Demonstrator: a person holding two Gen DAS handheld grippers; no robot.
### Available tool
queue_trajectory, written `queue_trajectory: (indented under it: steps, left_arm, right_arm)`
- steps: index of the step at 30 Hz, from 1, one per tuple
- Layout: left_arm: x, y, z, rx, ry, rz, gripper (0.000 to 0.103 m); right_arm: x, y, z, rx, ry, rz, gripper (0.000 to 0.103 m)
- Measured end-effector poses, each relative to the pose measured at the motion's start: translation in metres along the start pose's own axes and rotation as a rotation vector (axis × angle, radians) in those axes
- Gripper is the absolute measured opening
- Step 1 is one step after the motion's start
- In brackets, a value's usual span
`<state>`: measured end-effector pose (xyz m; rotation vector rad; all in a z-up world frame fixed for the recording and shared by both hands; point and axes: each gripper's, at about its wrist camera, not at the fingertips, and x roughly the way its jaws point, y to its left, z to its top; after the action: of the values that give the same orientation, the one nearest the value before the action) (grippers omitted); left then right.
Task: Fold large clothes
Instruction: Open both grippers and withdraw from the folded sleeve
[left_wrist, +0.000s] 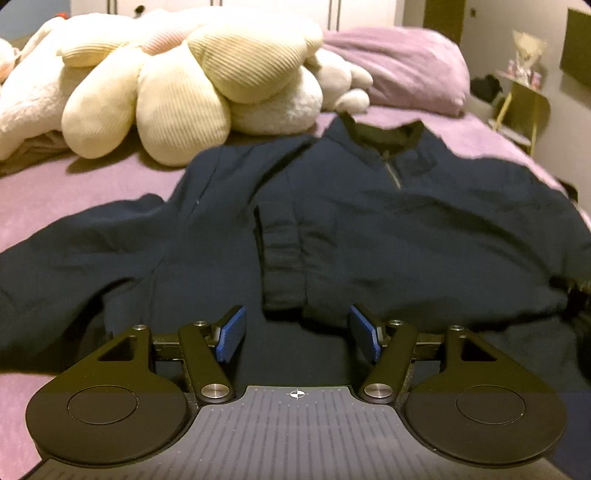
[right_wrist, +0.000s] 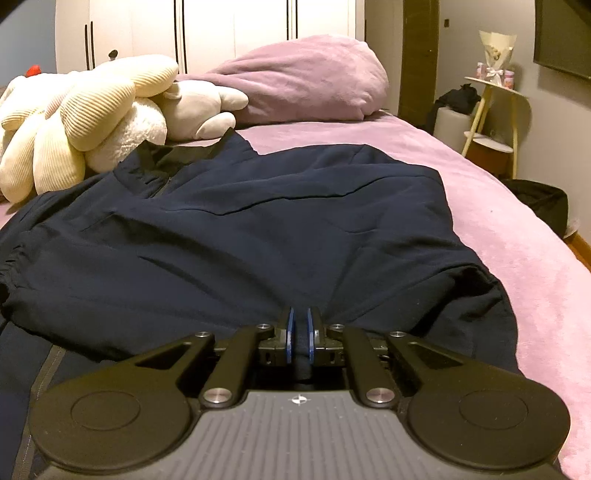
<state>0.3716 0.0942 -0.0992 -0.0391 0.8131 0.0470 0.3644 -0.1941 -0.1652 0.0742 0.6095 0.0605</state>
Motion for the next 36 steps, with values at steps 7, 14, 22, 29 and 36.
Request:
queue_trajectory:
  steps: [7, 14, 22, 29, 36]
  left_arm:
    - [0.017, -0.002, 0.006, -0.011, 0.011, 0.027, 0.069]
    - [0.039, -0.002, 0.022, -0.014, 0.022, 0.067, 0.075]
    - [0.049, -0.001, 0.026, -0.007, 0.022, 0.097, 0.086]
    - [0.029, 0.014, 0.027, -0.018, 0.023, 0.108, 0.085]
    - [0.018, 0.039, 0.027, -0.098, 0.027, 0.098, 0.085]
  right_arm:
    - [0.0, 0.002, -0.003, -0.013, -0.011, -0.008, 0.007]
    - [0.011, 0.009, 0.006, 0.006, 0.003, -0.017, 0.007]
    - [0.022, 0.017, 0.01, -0.012, 0.0, -0.03, 0.007]
    - [0.004, 0.028, 0.015, -0.023, -0.02, -0.076, 0.025]
    - [0.0, 0.078, 0.002, -0.116, -0.018, -0.031, 0.035]
